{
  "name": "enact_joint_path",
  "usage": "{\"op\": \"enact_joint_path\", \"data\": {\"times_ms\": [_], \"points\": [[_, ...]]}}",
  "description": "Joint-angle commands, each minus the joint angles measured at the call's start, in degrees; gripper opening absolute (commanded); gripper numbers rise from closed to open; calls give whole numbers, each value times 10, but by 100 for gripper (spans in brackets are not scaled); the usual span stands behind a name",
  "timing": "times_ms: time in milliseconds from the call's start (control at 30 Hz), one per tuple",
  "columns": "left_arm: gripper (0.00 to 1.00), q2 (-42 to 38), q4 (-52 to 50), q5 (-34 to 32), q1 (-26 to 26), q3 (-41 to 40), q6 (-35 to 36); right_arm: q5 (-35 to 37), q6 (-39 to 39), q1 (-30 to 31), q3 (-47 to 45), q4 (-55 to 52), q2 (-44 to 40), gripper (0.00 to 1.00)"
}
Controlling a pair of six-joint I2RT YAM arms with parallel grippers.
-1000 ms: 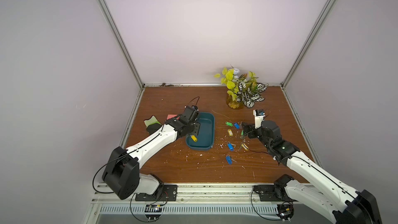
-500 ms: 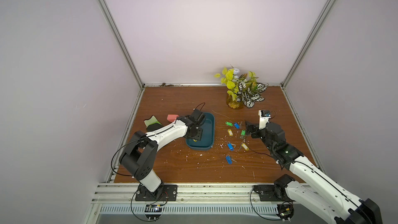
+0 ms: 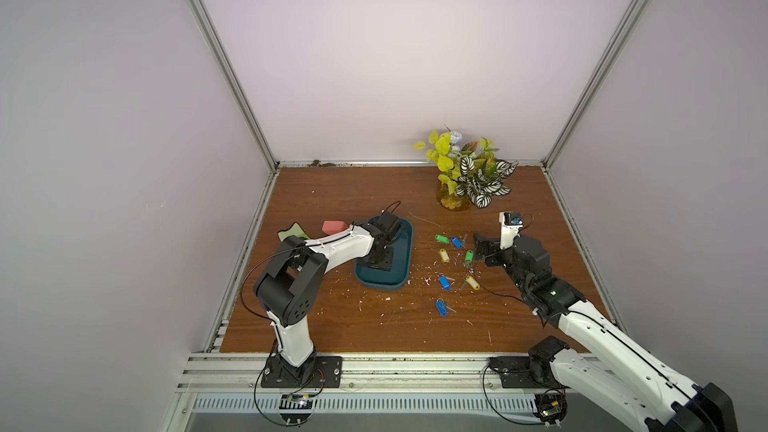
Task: Take the keys out of the storage box
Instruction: Move the key to the storage box.
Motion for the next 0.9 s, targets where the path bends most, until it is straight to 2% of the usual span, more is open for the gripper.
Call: {"op": "enact_joint_path", "data": {"times_ms": [0,200,500,867], "points": [[58,31,-3,-16,-8,19,14,16,-2,-4,-2,9,1,99],[58,49,10,-1,-10,62,26,17,-3,-6,-2,4,-2,99],[62,-18,2,-15,-9,79,26,13,4,-7,-4,2,0,99],[60,3,-7,-15,37,75,61,16,9,-7,-5,-7,-13,99]]}}
